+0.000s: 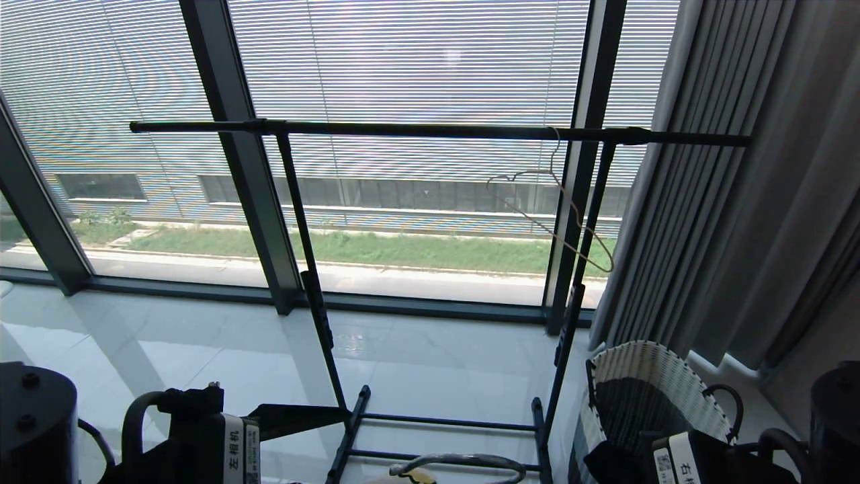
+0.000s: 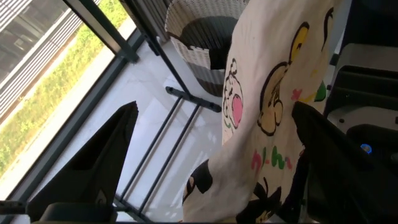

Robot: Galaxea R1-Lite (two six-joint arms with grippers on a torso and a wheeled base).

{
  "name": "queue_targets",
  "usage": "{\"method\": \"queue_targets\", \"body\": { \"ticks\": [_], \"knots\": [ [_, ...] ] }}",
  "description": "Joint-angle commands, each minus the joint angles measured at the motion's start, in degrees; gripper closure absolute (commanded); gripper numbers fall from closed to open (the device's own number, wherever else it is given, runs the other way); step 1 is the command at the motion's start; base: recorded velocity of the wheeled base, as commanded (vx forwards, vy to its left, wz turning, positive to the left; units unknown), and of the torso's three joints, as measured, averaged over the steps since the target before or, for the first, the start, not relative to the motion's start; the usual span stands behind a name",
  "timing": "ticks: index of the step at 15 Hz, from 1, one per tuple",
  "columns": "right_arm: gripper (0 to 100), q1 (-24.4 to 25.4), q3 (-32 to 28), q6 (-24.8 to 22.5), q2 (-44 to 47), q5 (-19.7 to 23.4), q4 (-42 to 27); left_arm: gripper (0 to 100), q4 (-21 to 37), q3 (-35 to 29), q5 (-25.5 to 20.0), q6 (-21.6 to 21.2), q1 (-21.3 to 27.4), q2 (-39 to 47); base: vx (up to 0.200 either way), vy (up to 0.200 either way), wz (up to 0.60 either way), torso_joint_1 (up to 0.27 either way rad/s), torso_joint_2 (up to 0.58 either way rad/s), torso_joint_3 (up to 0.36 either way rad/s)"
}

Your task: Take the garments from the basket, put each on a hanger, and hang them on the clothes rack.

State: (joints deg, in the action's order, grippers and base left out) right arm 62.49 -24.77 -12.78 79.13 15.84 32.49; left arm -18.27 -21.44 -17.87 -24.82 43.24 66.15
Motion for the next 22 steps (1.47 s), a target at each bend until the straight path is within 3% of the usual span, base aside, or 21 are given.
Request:
{"method": "queue_targets", "body": {
  "ticks": [1,11,12,15,17,20,22],
  "knots": [
    [100,0.62,-0.01,0.03,-0.12,0.07,0.12,100,0.08,1.49,-0.41,-0.05,0.35,0.04,0.000,0.000,0.00,0.000,0.00,0.000],
    [100,0.97,0.25,-0.67,-0.03,-0.54,0.12,100,0.08,1.58,-0.15,-0.84,0.27,1.09,0.000,0.000,0.00,0.000,0.00,0.000],
    [0,0.97,0.78,-1.02,0.06,-0.89,0.12,100,0.08,1.67,-0.06,-0.84,0.27,1.09,0.000,0.000,0.00,0.000,0.00,0.000],
    [0,-0.97,1.30,-1.11,-0.03,-7.13,0.21,100,0.08,2.99,2.84,-0.84,-0.26,0.74,0.000,0.000,0.00,0.000,0.00,0.000],
    [0,-3.34,1.30,-1.11,-0.29,-7.57,0.21,100,-0.01,5.01,4.42,-0.76,-1.76,0.39,0.000,0.000,0.00,0.000,0.00,0.000],
    [0,-4.04,1.48,-1.11,-0.20,-7.57,0.21,100,-0.01,4.48,4.25,-0.05,-10.81,0.83,0.000,0.000,0.00,0.000,0.00,0.000],
    [0,-3.95,2.10,-1.11,0.06,-7.22,0.30,100,-0.01,1.67,4.25,4.25,-15.82,0.91,0.000,0.000,0.00,0.000,0.00,0.000]
  ]
}}
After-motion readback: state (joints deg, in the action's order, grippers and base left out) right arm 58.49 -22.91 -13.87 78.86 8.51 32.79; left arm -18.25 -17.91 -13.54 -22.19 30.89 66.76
